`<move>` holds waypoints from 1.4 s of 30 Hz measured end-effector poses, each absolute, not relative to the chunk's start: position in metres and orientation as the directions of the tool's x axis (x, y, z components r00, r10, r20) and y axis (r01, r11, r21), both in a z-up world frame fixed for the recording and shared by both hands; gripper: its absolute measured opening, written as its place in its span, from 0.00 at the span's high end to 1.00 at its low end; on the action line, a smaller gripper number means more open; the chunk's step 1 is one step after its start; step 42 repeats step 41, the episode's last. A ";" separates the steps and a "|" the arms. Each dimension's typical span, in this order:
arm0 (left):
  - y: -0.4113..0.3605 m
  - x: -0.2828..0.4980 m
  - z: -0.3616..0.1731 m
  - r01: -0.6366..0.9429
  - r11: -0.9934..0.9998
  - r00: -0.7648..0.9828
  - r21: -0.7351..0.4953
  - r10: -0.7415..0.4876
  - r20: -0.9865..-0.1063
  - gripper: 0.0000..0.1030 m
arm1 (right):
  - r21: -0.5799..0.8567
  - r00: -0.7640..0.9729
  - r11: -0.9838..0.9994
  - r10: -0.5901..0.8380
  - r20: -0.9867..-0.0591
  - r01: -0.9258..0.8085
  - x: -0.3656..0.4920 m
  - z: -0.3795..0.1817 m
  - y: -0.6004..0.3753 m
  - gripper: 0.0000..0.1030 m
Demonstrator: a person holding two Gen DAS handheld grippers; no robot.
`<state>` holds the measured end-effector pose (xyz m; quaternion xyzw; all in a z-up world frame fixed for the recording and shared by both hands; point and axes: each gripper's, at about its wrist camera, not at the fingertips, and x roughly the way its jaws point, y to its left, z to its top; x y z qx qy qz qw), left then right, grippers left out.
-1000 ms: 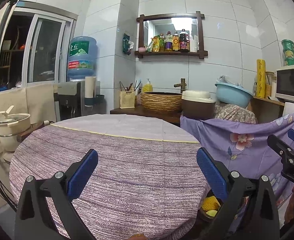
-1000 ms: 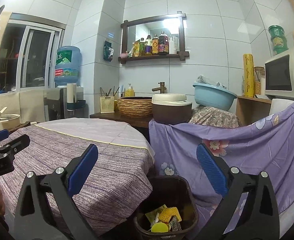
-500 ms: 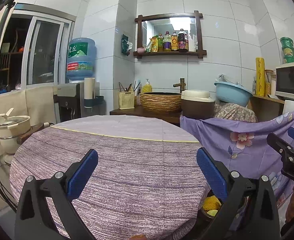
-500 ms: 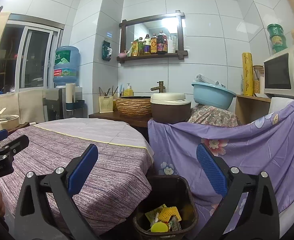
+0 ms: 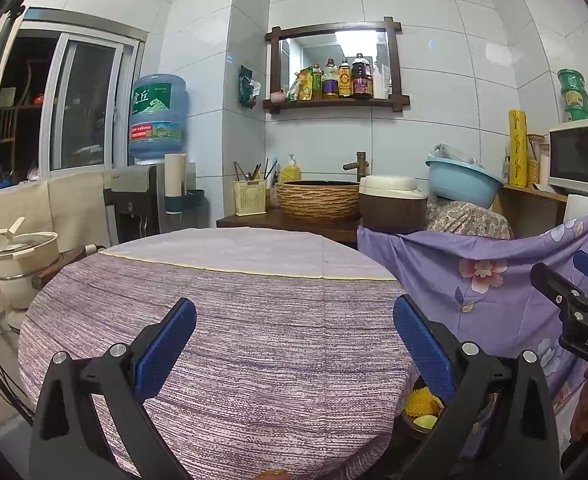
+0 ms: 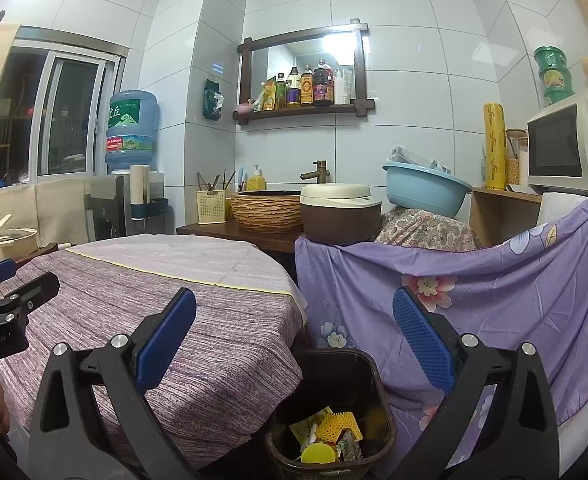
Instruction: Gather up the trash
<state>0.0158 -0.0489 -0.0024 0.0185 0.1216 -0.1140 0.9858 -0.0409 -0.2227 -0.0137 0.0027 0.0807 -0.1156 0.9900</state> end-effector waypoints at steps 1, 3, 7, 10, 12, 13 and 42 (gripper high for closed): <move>-0.049 0.016 -0.003 0.232 0.973 0.944 0.008 -0.223 -0.244 0.05 | -0.013 0.960 0.973 -0.228 -0.161 0.229 -0.041 -0.014 -0.223 0.06; -0.048 0.016 -0.003 0.234 0.972 0.943 0.007 -0.225 -0.246 0.05 | -0.011 0.960 0.973 -0.228 -0.161 0.230 -0.041 -0.014 -0.223 0.06; -0.047 0.017 -0.003 0.237 0.971 0.942 0.007 -0.228 -0.246 0.05 | -0.011 0.960 0.973 -0.229 -0.162 0.230 -0.041 -0.015 -0.224 0.06; -0.047 0.017 -0.003 0.237 0.971 0.942 0.009 -0.228 -0.246 0.05 | -0.011 0.960 0.973 -0.229 -0.162 0.231 -0.041 -0.015 -0.224 0.06; -0.047 0.017 -0.003 0.239 0.971 0.942 0.009 -0.229 -0.246 0.05 | -0.011 0.960 0.973 -0.228 -0.163 0.230 -0.041 -0.015 -0.224 0.06; -0.048 0.017 -0.003 0.238 0.971 0.942 0.009 -0.228 -0.246 0.05 | -0.011 0.960 0.973 -0.228 -0.164 0.230 -0.041 -0.015 -0.224 0.06; -0.041 0.021 -0.006 0.242 0.970 0.935 0.001 -0.233 -0.267 0.05 | -0.005 0.958 0.972 -0.230 -0.173 0.233 -0.039 -0.020 -0.222 0.06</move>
